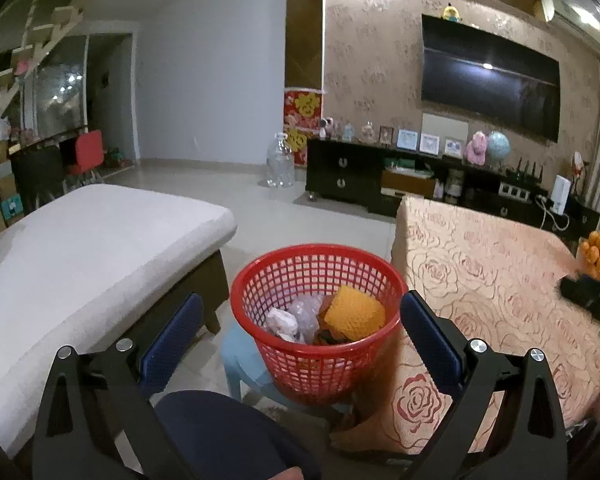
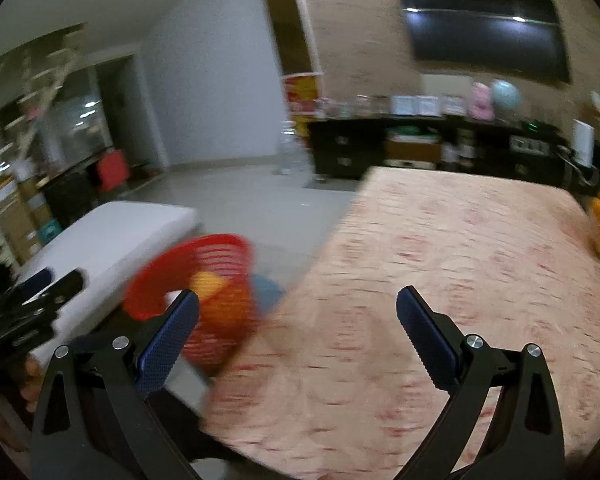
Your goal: Collect trash
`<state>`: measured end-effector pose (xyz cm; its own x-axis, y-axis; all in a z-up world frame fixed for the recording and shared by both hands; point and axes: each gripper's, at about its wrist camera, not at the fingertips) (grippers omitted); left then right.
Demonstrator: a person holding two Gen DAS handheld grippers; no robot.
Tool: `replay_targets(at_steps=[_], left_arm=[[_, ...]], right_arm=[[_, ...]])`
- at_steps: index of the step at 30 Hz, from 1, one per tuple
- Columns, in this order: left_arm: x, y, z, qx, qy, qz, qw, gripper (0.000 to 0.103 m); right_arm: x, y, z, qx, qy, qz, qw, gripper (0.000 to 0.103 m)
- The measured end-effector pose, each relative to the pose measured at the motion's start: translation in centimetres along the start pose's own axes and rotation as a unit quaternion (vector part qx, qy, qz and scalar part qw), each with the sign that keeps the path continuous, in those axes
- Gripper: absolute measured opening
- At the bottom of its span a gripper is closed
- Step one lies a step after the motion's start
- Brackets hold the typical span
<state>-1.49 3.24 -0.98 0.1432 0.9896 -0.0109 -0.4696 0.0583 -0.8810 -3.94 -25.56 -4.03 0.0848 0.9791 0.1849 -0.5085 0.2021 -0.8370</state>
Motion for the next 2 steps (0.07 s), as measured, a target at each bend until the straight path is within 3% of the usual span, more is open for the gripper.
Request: replay_targets(at_steps=[1,2], left_arm=[[-0.14,0.15,-0.57,0.006,-0.001,-0.002,1.0000,0.095],[-0.18,0.22,-0.85,0.009,-0.003,-0.003,1.0000,0.095]], right_arm=[[-3.55,-0.07,-0.29,0.013,0.033,-0.018,0.999,0.096],[-3.55,-0.07,-0.29,0.013,0.033,-0.018,0.999,0.096]])
Point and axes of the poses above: each gripper's, at about its wrist camera, not at the fingertips, and z roughly against the way its jaws point, x to its left, y to its underside
